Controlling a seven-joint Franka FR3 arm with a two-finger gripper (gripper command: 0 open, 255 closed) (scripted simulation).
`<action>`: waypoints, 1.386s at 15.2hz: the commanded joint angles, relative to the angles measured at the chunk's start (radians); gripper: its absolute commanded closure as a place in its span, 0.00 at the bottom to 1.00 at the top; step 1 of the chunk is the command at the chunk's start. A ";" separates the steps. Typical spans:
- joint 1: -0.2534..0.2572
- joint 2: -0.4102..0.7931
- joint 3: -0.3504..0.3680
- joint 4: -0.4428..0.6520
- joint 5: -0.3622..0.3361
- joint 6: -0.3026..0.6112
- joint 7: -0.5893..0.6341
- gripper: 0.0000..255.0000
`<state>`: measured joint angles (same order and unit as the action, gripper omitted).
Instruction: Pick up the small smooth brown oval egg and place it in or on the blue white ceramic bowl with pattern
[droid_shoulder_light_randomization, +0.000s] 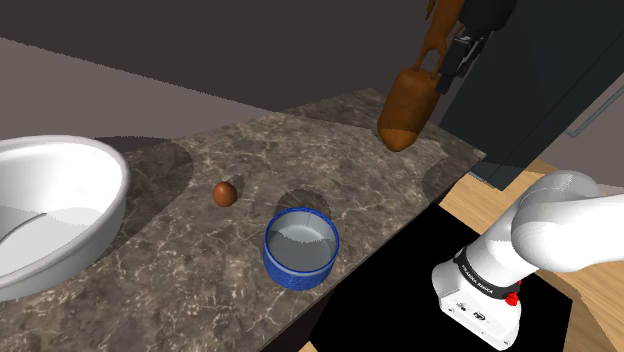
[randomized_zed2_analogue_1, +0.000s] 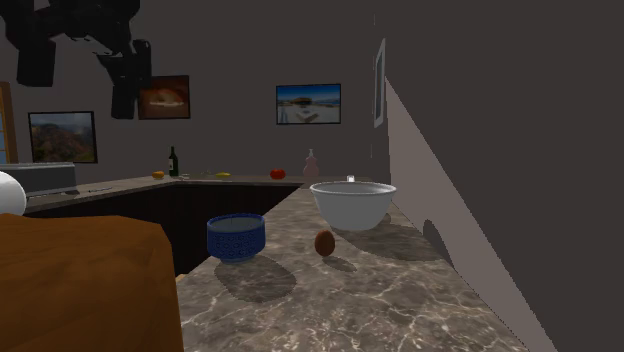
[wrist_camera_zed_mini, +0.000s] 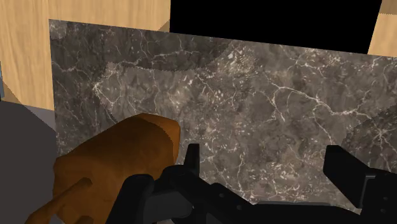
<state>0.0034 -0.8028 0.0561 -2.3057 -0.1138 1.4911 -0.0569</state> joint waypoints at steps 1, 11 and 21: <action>0.000 0.000 0.000 0.000 0.000 0.000 0.000 0.00; 0.044 0.191 0.160 -0.024 0.116 0.198 0.203 0.00; 0.066 0.483 0.316 0.074 0.146 0.383 0.405 0.00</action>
<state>0.0677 -0.3491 0.3573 -2.2350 0.0322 1.8486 0.3269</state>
